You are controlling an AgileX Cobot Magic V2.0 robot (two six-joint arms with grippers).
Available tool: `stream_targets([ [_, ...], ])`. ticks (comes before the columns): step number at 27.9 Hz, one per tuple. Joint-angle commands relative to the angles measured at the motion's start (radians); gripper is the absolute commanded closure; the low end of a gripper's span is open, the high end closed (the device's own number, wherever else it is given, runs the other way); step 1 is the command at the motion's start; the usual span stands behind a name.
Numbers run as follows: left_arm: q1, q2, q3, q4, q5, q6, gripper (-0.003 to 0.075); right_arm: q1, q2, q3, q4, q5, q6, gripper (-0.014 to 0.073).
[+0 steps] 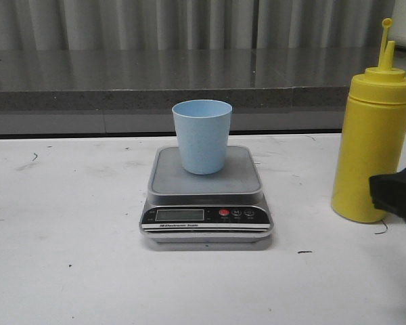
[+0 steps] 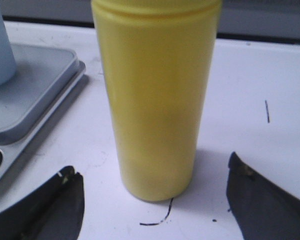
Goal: Pour seasoning into cup on scale with both arms
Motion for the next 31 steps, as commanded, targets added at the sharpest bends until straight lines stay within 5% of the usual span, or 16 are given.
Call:
stream_targets([
  [1, 0.0, 0.012, -0.026, 0.005, -0.085, -0.007, 0.074, -0.005, -0.154, 0.025, 0.016, -0.137, 0.009, -0.0001],
  [5, 0.0, 0.012, -0.026, 0.005, -0.085, -0.007, 0.074, -0.005, -0.359, 0.018, 0.055, 0.015, 0.054, 0.017],
  [8, 0.0, 0.012, -0.026, 0.005, -0.085, -0.007, 0.074, -0.005, -0.51, -0.015, 0.049, 0.218, 0.054, 0.0377],
  [12, 0.0, 0.012, -0.026, 0.005, -0.085, -0.007, 0.074, -0.005, -0.705, -0.071, 0.003, 0.501, 0.052, 0.0545],
  [22, 0.0, 0.012, -0.026, 0.005, -0.085, -0.007, 0.074, -0.005, -1.127, -0.182, -0.045, 1.058, 0.051, 0.0702],
  [31, 0.0, 0.012, -0.026, 0.005, -0.085, -0.007, 0.074, -0.005, -1.247, -0.185, -0.082, 1.106, 0.051, 0.0706],
])
